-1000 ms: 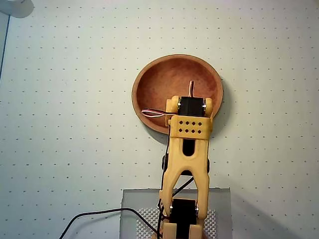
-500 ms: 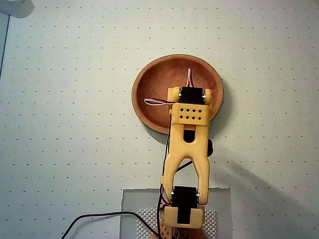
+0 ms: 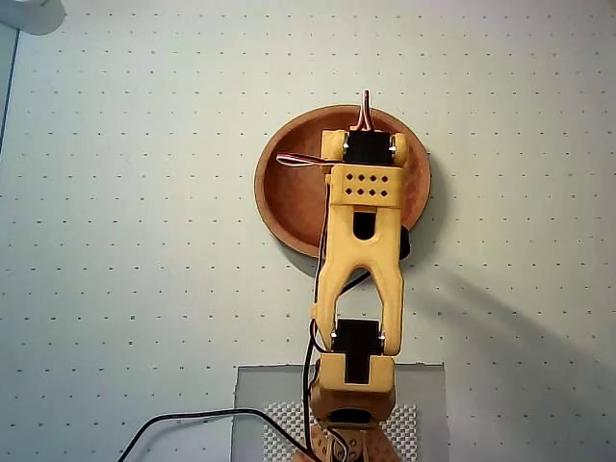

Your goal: Grasp a clothespin and put it in the bowl.

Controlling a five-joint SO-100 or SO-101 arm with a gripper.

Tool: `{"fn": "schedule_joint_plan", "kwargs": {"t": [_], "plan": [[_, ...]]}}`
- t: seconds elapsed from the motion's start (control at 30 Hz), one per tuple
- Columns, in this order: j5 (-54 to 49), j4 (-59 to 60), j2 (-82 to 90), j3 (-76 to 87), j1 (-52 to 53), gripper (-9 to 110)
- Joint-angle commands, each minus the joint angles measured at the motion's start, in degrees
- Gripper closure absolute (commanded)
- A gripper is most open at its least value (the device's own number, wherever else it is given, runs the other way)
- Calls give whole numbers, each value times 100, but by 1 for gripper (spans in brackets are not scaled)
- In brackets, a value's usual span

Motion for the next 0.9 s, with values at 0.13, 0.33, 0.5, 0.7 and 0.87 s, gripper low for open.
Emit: {"fn": "schedule_joint_plan", "kwargs": {"t": [0.13, 0.33, 0.5, 0.7, 0.87], "plan": [[-62, 44, -211, -615, -299, 104], [0, -9, -589, -659, -554, 104], [-26, -18, -905, -659, -536, 104], [-44, -18, -1169, -659, -483, 103], [-44, -18, -1178, -633, -325, 103]]}}
